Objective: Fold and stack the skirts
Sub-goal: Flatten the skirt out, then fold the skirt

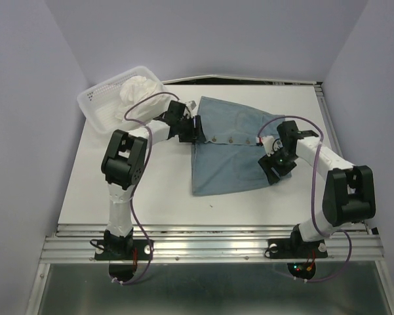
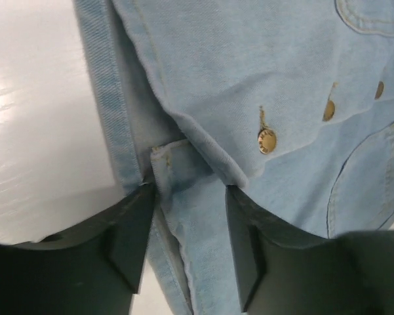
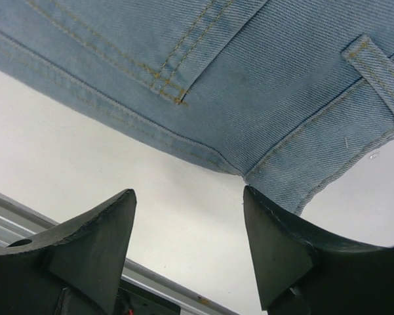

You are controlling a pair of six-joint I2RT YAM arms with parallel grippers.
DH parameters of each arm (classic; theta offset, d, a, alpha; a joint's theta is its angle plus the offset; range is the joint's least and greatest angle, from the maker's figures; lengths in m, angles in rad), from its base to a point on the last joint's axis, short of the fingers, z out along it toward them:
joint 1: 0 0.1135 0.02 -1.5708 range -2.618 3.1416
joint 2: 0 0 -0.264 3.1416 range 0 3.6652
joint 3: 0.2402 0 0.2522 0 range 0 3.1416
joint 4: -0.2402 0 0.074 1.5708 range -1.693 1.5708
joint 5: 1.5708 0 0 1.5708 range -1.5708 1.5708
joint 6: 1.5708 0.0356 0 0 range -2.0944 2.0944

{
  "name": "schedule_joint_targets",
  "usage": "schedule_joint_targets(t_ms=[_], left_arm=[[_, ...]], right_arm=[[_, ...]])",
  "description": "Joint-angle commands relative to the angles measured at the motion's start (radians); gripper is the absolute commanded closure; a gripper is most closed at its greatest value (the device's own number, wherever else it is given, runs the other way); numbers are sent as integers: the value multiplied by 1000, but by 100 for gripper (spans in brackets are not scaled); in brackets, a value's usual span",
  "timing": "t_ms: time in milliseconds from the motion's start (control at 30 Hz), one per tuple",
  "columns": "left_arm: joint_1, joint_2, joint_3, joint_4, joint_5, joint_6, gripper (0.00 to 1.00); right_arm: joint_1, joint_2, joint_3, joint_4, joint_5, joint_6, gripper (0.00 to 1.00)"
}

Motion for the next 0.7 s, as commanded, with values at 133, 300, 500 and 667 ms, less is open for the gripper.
schedule_joint_targets(t_ms=[133,300,500,667], left_arm=[[14,-337,-103,-55,-16,370,2],[-35,-483,-144,-172,16,748,1],[-172,-589,-321,-262,82,1032,10],[-297,-621,-457,-224,-6,1155,18]], right_arm=[[-20,-229,78,-56,-104,-280,33],[-65,-401,-132,2,-40,-707,35],[-65,-490,-333,209,-92,-912,37],[-74,-388,-330,279,-94,-941,37]])
